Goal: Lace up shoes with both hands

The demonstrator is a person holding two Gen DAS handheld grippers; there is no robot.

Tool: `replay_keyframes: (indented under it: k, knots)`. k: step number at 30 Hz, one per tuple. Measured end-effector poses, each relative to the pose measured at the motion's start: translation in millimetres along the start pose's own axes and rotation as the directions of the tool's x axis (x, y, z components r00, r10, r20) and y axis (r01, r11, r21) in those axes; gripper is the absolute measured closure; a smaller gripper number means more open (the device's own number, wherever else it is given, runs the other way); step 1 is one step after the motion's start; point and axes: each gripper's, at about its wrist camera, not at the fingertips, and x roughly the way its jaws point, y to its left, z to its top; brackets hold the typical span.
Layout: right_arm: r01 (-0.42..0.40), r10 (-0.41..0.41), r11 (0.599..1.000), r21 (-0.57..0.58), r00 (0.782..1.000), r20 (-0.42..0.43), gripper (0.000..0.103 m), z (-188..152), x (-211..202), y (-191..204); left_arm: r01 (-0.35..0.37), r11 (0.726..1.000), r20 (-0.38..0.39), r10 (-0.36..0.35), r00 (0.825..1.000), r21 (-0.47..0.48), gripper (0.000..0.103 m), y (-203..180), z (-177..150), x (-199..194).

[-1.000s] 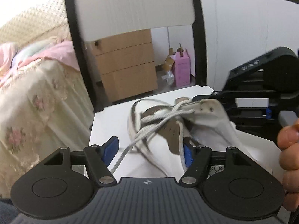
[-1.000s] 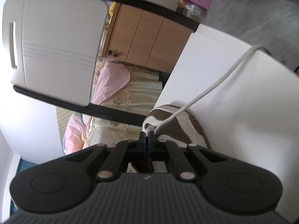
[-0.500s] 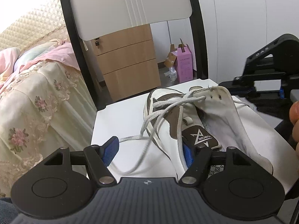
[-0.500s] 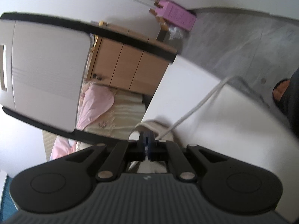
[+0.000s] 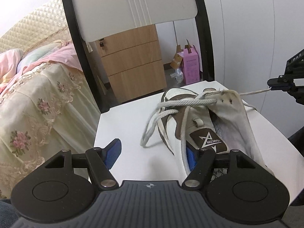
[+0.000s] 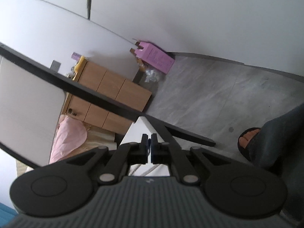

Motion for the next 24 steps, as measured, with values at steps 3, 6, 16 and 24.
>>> replay_keyframes:
  k: [3,6,16,24]
  knots:
    - [0.030,-0.030,0.998,-0.048,1.000,-0.004,0.096,-3.1,-1.5,6.5,0.013,1.000,0.044,-0.013,0.999,0.004,0.039,-2.2,1.6,-3.9]
    - [0.031,-0.031,0.997,-0.071,0.999,-0.011,0.095,-5.9,-3.1,11.4,0.037,0.999,0.096,-0.036,0.995,-0.007,0.053,-3.2,5.3,-5.8]
    - [-0.009,0.002,0.989,-0.148,0.999,-0.046,0.094,-22.0,1.7,33.4,-0.005,1.000,0.140,0.004,0.990,0.007,0.095,-19.4,4.7,-3.5]
    - [-0.077,0.065,0.982,-0.175,0.995,-0.070,0.074,-36.5,12.2,57.0,-0.086,0.996,0.129,0.085,0.988,0.005,0.095,-23.6,-0.9,-8.0]
